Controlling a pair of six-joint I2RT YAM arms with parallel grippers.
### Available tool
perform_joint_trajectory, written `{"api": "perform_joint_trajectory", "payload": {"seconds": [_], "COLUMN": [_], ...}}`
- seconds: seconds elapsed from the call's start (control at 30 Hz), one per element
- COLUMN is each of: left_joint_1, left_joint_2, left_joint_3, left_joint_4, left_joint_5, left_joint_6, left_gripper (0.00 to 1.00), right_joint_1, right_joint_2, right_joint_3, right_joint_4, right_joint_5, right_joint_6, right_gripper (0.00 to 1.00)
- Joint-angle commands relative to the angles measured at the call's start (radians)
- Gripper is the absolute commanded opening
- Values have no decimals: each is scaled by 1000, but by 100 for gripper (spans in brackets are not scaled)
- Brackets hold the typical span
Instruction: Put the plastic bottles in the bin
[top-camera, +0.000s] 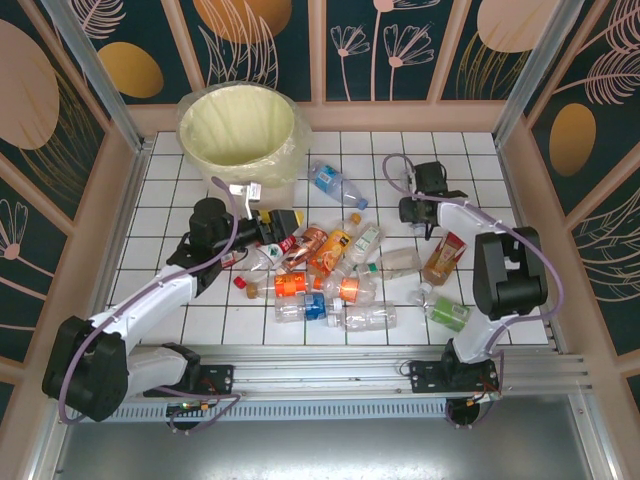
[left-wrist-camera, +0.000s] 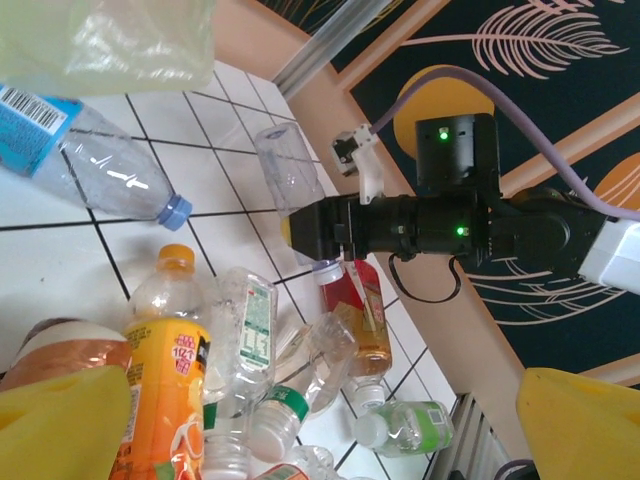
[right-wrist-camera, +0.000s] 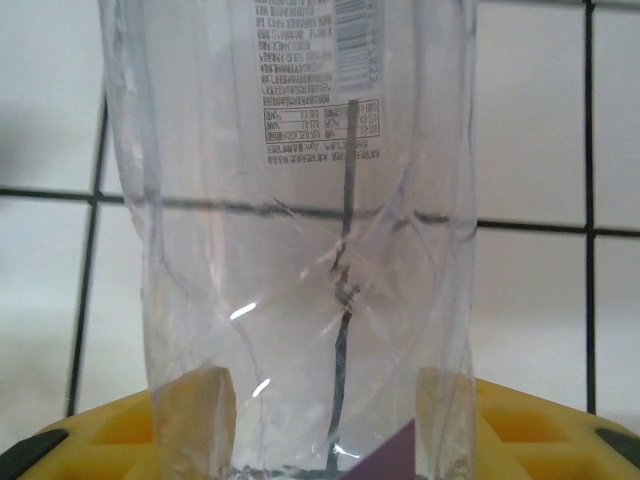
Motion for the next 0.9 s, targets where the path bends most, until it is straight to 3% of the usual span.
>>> {"api": "perform_joint_trajectory", "payload": {"seconds": [0.0,0.27,0.57,0.87], "left_joint_1": [-6,-19,-99,-127], "left_joint_2": [6,56,223,399], "left_joint_3": [54,129,343,530], "left_joint_4": [78,114,85,99], "left_joint_5": [25,52,91,163], "left_joint_6": [-27,-32,23,40], "left_gripper": [99,99,99,98], "right_joint_1": [-6,-4,9,28], "right_joint_2": [-80,-238,-407,-468], "right_joint_3": [32,14,-82,-130], "right_joint_4": [29,56,168,260], "right_joint_5": [-68,-273,-648,-991], "right_joint_6": [26,79,178,265], "right_gripper": [48,48,48,49]}}
